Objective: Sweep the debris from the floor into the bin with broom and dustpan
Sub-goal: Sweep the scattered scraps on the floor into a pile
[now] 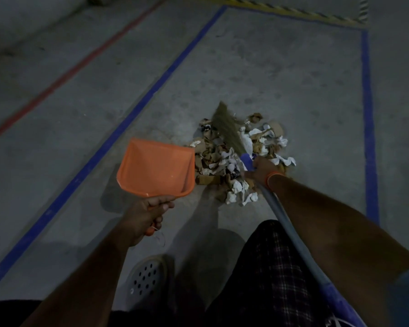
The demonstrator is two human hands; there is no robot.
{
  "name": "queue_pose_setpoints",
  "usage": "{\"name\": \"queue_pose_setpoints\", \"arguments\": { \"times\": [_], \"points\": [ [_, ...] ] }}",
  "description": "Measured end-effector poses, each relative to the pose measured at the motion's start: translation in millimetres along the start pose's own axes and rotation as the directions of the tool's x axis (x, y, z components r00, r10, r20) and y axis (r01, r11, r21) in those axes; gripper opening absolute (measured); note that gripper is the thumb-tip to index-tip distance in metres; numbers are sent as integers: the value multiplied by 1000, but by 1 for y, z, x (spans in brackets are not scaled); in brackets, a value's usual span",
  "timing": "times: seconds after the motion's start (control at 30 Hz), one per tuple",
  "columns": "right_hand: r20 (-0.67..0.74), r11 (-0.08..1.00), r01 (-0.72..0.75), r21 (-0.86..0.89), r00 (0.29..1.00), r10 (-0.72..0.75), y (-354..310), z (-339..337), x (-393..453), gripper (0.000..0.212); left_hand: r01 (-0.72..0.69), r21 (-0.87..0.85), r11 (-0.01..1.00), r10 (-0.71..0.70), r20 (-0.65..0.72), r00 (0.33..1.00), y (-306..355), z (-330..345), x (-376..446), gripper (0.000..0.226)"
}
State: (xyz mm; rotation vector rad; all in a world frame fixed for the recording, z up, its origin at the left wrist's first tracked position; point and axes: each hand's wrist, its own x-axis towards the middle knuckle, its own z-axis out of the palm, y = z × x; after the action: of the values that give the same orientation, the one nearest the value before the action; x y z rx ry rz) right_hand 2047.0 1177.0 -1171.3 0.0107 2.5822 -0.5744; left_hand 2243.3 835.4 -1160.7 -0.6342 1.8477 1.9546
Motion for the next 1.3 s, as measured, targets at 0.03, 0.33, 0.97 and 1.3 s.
{"name": "queue_pose_setpoints", "arguments": {
  "times": [0.03,0.33,0.97,1.3],
  "points": [
    [-23,998,-49,-31,999,48,-1,2,1,47,0,-2,1000,0,1,1000,-1,-1,0,26],
    [59,969,-143,199,989,134,7,-1,17,44,20,25,999,-21,6,1000,-7,-5,1,25],
    [-15,970,234,64,972,-233,31,8,12,15,117,157,981,-116,-16,993,-6,-48,-41,27],
    [126,995,5,102,992,-18,32,23,-12,83,168,360,918,-248,190,950,22,-99,16,30]
  ]
}}
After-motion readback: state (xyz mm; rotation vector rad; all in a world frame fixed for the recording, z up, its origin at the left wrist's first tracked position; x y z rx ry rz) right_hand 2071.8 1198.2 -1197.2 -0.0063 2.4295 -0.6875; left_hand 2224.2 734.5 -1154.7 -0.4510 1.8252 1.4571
